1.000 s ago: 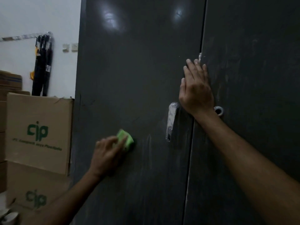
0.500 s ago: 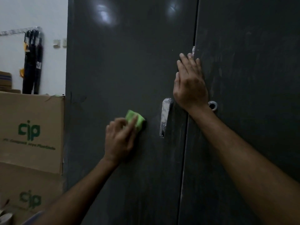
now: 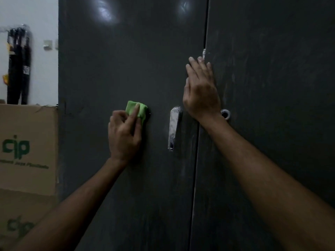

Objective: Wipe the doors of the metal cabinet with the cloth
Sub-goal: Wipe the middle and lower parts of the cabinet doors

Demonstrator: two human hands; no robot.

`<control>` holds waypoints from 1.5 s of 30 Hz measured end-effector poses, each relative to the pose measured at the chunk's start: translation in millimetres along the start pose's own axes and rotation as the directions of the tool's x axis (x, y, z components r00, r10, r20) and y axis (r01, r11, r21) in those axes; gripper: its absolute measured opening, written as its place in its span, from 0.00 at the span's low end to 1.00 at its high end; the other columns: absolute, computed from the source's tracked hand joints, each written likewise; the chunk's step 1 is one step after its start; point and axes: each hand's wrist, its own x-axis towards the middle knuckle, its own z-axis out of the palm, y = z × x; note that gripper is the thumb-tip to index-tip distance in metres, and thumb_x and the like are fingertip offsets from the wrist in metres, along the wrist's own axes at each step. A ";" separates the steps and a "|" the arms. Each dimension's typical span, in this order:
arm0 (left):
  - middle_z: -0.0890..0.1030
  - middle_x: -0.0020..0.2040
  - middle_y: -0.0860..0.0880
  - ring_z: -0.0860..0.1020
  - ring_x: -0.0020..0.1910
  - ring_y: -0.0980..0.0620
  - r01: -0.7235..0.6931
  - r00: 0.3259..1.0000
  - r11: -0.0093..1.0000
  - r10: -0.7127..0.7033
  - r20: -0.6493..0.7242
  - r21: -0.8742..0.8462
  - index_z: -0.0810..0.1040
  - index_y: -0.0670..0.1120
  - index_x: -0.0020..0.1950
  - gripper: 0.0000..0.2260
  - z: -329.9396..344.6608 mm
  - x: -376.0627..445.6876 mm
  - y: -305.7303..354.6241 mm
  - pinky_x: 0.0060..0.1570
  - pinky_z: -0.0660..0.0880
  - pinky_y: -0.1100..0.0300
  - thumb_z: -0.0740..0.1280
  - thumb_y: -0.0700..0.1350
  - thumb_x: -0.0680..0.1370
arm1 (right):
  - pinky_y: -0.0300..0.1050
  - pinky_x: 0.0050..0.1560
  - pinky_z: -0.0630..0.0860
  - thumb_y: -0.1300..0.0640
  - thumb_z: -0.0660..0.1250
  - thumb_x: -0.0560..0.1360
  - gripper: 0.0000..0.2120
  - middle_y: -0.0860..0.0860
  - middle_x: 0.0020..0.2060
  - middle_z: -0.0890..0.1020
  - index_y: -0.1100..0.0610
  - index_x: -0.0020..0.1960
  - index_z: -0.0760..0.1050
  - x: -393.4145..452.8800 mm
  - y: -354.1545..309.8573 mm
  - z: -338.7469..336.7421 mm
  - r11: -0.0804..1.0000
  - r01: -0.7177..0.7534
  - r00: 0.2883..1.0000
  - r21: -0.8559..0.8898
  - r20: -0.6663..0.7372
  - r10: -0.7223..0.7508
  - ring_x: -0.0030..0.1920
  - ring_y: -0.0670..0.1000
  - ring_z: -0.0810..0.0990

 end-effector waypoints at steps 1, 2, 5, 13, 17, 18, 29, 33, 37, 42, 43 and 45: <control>0.73 0.51 0.40 0.73 0.47 0.42 -0.002 1.000 1.000 0.002 -0.003 -0.004 0.74 0.47 0.73 0.20 2.5 -4.2 3.1 0.46 0.71 0.50 0.64 0.47 0.81 | 0.56 0.79 0.53 0.63 0.55 0.80 0.22 0.60 0.73 0.69 0.66 0.72 0.69 -0.2 -0.3 0.0 1.000 0.003 1.000 0.009 0.002 -0.003 0.77 0.59 0.61; 0.73 0.51 0.41 0.73 0.47 0.42 -0.098 0.995 0.995 0.098 0.023 -0.005 0.75 0.47 0.73 0.20 4.6 -14.4 4.4 0.45 0.72 0.49 0.65 0.47 0.81 | 0.56 0.79 0.54 0.63 0.55 0.80 0.21 0.60 0.73 0.69 0.66 0.72 0.69 -0.6 -0.4 0.2 1.000 0.004 1.000 0.019 0.002 -0.004 0.77 0.59 0.62; 0.74 0.53 0.43 0.76 0.44 0.44 -0.620 0.732 0.771 0.635 0.249 -0.142 0.73 0.51 0.72 0.21 -5.7 -64.5 6.1 0.43 0.74 0.51 0.67 0.49 0.79 | 0.55 0.79 0.53 0.63 0.55 0.80 0.21 0.60 0.73 0.70 0.67 0.71 0.70 -1.0 0.0 -1.9 0.998 -0.014 1.000 0.058 0.006 0.013 0.77 0.59 0.62; 0.72 0.51 0.47 0.73 0.44 0.50 0.080 0.993 0.991 -0.070 0.098 -0.106 0.73 0.49 0.73 0.20 -12.6 -31.0 23.5 0.37 0.71 0.58 0.68 0.44 0.80 | 0.52 0.75 0.64 0.70 0.59 0.78 0.18 0.62 0.66 0.76 0.68 0.67 0.73 -25.8 -4.4 -34.0 0.966 -0.042 0.999 0.254 0.036 0.034 0.72 0.60 0.69; 0.77 0.54 0.54 0.74 0.46 0.60 0.336 0.935 0.900 -0.281 0.218 -0.278 0.71 0.49 0.70 0.25 -17.1 -48.9 64.1 0.42 0.72 0.62 0.75 0.48 0.75 | 0.45 0.52 0.76 0.61 0.64 0.79 0.08 0.54 0.50 0.80 0.60 0.56 0.78 -92.7 -33.5 -52.1 0.939 -0.071 0.997 0.337 0.000 0.075 0.51 0.52 0.76; 0.79 0.52 0.55 0.77 0.46 0.59 0.418 0.901 0.845 -0.336 0.275 -0.334 0.72 0.50 0.68 0.26 -21.6 -55.4 71.1 0.44 0.74 0.60 0.77 0.50 0.73 | 0.45 0.48 0.76 0.58 0.64 0.79 0.07 0.52 0.49 0.78 0.58 0.55 0.77 -114.9 -45.1 -53.3 0.924 -0.116 0.993 0.364 0.069 0.098 0.49 0.50 0.75; 0.80 0.67 0.51 0.77 0.67 0.55 0.836 0.441 0.303 0.125 0.889 -0.457 0.66 0.51 0.76 0.36 -60.2 -48.7 63.6 0.58 0.77 0.61 0.59 0.20 0.75 | 0.55 0.65 0.70 0.43 0.61 0.77 0.27 0.61 0.73 0.67 0.55 0.72 0.70 -216.6 -76.4 -24.4 0.981 -0.182 0.939 -0.062 0.286 0.192 0.68 0.59 0.67; 0.83 0.58 0.57 0.79 0.60 0.63 0.672 0.566 0.592 -0.023 0.824 -0.445 0.76 0.51 0.69 0.20 -64.4 -30.5 68.0 0.59 0.78 0.64 0.64 0.34 0.80 | 0.53 0.62 0.69 0.57 0.74 0.69 0.28 0.59 0.69 0.73 0.56 0.68 0.74 -213.5 -57.4 -20.6 0.987 -0.115 0.970 -0.111 0.202 0.135 0.62 0.58 0.70; 0.84 0.46 0.52 0.81 0.44 0.59 0.511 0.795 0.708 -0.175 0.581 -0.486 0.82 0.50 0.55 0.06 -54.8 -27.5 80.6 0.41 0.75 0.68 0.72 0.46 0.78 | 0.53 0.58 0.69 0.62 0.68 0.69 0.29 0.57 0.69 0.72 0.55 0.70 0.72 -166.8 -26.3 -36.4 0.986 -0.074 0.991 -0.148 0.097 0.089 0.58 0.58 0.69; 0.82 0.43 0.52 0.81 0.41 0.57 0.493 0.832 0.710 -0.216 0.510 -0.503 0.79 0.52 0.50 0.10 -32.7 -21.5 89.5 0.38 0.76 0.67 0.75 0.54 0.74 | 0.52 0.58 0.68 0.54 0.66 0.76 0.25 0.53 0.73 0.70 0.54 0.73 0.70 -82.3 -2.7 -37.8 0.974 0.018 0.993 -0.226 0.119 0.009 0.59 0.57 0.70; 0.81 0.43 0.53 0.81 0.41 0.56 0.492 0.836 0.712 -0.226 0.500 -0.500 0.78 0.52 0.50 0.11 -29.0 -20.9 87.8 0.38 0.77 0.66 0.76 0.54 0.74 | 0.51 0.57 0.68 0.53 0.67 0.77 0.25 0.53 0.73 0.70 0.54 0.72 0.71 -90.2 -3.6 -35.7 0.979 0.029 0.992 -0.199 0.124 -0.004 0.59 0.57 0.70; 0.81 0.46 0.54 0.80 0.45 0.56 0.445 0.858 0.758 -0.208 0.470 -0.477 0.77 0.52 0.52 0.12 -25.7 -22.2 83.5 0.42 0.79 0.61 0.75 0.54 0.74 | 0.52 0.56 0.71 0.56 0.70 0.75 0.25 0.54 0.72 0.72 0.55 0.71 0.73 -132.1 -8.9 -33.6 0.986 0.105 0.983 -0.133 0.166 -0.082 0.57 0.58 0.72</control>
